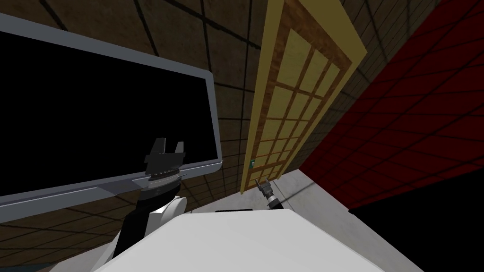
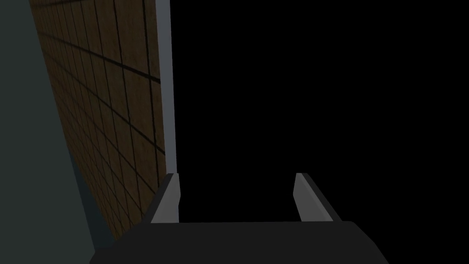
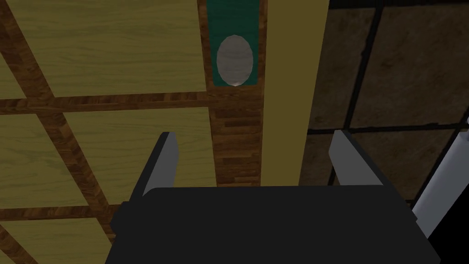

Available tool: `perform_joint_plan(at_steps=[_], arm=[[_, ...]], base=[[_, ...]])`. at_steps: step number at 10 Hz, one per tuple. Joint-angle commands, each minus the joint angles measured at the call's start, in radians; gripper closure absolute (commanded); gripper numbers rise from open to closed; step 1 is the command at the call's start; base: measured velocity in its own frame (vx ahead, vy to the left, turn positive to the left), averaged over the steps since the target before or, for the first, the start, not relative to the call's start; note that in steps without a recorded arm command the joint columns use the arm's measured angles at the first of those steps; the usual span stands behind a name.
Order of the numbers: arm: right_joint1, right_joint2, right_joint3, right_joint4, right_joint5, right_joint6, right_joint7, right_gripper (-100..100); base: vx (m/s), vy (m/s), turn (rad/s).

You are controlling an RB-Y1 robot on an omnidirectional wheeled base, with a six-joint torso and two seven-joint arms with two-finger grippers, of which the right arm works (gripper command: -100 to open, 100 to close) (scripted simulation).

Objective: Pull the door open

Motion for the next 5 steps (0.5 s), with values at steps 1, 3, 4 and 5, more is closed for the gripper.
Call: perform_joint_plan(at_steps=[1,3,4,5], arm=[[-0.005,-0.005,-0.004,0.012,-0.010,-0.002,0.004,-100],[-0.016,-0.014,-0.011,0.036,-0.031,-0.006,0.011,-100],[-0.026,-0.022,-0.019,0.059,-0.052,-0.010,0.018,-100],[-0.038,-0.032,-0.027,0.085,-0.075,-0.015,0.027,-100]], base=[[-0.167,-0.028,0.119],[-0.159,-0.009,0.145],[-0.150,0.016,0.261],[-0.137,0.021,0.305]])
